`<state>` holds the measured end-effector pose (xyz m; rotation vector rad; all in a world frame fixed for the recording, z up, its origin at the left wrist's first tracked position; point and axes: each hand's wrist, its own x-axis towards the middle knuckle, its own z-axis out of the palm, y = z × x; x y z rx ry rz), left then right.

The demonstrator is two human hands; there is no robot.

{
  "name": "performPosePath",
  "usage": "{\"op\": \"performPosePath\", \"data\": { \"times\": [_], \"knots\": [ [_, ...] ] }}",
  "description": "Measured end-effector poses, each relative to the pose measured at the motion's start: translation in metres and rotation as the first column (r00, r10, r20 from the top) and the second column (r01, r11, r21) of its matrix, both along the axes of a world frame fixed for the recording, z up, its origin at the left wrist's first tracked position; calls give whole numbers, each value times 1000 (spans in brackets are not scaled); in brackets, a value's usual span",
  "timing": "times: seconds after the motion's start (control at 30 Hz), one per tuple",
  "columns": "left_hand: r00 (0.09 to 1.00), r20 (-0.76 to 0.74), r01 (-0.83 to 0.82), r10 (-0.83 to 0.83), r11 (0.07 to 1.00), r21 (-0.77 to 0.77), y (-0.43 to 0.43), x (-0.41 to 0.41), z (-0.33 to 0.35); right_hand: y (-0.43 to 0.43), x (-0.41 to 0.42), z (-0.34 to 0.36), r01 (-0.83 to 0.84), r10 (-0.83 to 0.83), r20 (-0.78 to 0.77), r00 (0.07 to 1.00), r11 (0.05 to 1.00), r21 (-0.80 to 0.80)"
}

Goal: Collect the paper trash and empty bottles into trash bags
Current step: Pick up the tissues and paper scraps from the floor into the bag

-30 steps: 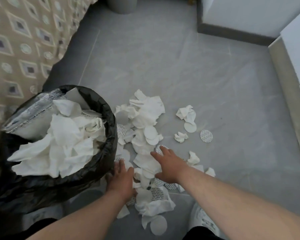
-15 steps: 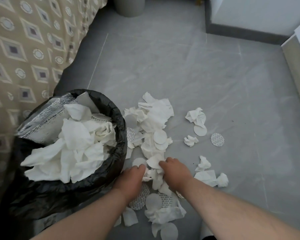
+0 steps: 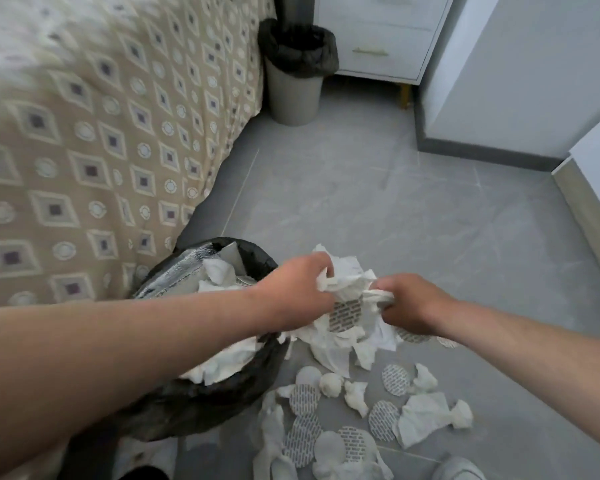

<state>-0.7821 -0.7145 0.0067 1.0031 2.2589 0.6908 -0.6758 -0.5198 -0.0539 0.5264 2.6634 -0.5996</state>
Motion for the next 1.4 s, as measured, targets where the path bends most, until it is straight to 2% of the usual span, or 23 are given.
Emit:
{"op": "performPosePath", "data": {
  "times": [0.07,0.17,0.3,0.4,0.6,0.77,0.83,0.9,1.0,1.07,1.17,1.23,1.3,1.4],
  "knots": [
    [997,-23,-67,68,997,28,-33,-21,27,-13,-13,23,19,-22,-107,994,1000,-24],
    [967,-64,-242,246,968,65,-91,-52,36,-47,-36,43,63,-96,-228,969,987,-147],
    [900,-34,-433,434,901,33,-146,-66,-3,-94,-69,51,63,-153,-225,962,930,-363],
    [863,34,-505,504,862,36,-162,-63,-42,-111,-94,47,85,-214,-249,945,891,-446],
    [833,101,-551,544,833,53,-162,-68,-76,-118,-111,34,137,-293,-217,931,833,-536],
    [811,226,-572,540,813,108,-160,-63,-85,-125,-112,26,135,-235,-122,964,833,-537],
    [820,347,-536,455,823,188,-165,-61,-85,-131,-111,23,120,-197,-90,976,840,-530],
    [862,381,-455,333,839,297,-169,-58,-83,-136,-110,18,84,-144,-75,987,850,-521],
    [959,165,-274,229,897,347,-177,-57,-87,-146,-111,12,26,-84,-97,992,871,-491],
    [973,28,-225,228,923,312,-182,-60,-91,-153,-111,7,13,-60,-79,995,866,-500],
    [959,-170,-169,227,938,304,-193,-64,-97,-157,-108,5,-71,91,21,996,882,-466],
    [940,-259,-139,220,944,299,-199,-66,-95,-155,-106,7,-170,196,34,980,915,-365],
    [910,-355,-121,214,956,266,-205,-67,-93,-149,-105,8,-269,269,-33,963,936,-225],
    [872,-437,-174,222,974,147,-217,-65,-97,-141,-107,6,-392,386,-99,917,918,-51]
  ]
}}
